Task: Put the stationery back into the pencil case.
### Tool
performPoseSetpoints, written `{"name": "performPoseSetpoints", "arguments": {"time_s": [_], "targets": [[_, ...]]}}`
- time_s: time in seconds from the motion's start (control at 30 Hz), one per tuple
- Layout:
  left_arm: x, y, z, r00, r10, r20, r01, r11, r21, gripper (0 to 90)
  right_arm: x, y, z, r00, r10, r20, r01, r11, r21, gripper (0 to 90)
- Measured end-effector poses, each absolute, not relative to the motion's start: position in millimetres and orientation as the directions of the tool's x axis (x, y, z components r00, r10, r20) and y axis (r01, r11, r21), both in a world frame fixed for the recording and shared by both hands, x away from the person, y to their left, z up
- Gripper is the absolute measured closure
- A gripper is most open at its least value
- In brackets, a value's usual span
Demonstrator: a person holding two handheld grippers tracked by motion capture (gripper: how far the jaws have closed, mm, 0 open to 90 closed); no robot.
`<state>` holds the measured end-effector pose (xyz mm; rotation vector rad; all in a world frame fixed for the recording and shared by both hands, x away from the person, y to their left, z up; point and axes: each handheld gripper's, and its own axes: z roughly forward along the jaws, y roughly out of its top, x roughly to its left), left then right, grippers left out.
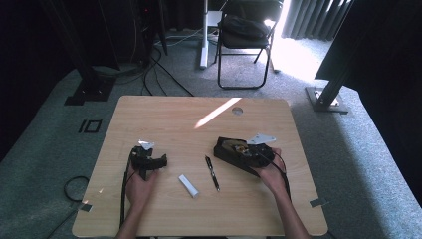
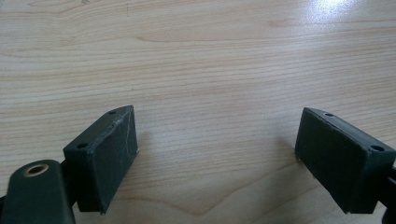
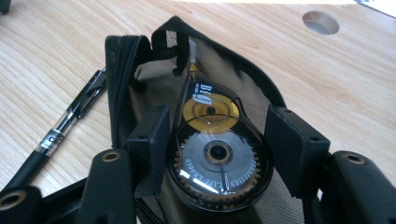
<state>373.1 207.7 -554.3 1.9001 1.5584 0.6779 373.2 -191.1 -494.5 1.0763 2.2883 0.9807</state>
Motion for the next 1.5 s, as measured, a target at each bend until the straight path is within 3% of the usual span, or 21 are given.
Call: {"name": "performPoseSetpoints", "arguments": {"time_s": [0.37,0.9,1.5], "targets": [[373.1,207.7,-554.2,0.187,0.982,0.021,0.685,-0.146,0.713,13.3,376.4,-191.6,-496.1,-0.608,0.792,-0.046,0.525,0.445,0.725,41.3],[373.1,207.6,-554.2,0.187,0.982,0.021,0.685,-0.146,0.713,13.3,367.3,-197.0,-484.1,-0.599,0.8,-0.043,0.493,0.411,0.767,39.2],[373.1,207.6,-554.3,0.187,0.982,0.021,0.685,-0.146,0.714,13.3,343.8,-175.3,-468.7,-0.623,0.776,-0.101,0.397,0.424,0.814,53.4]]}}
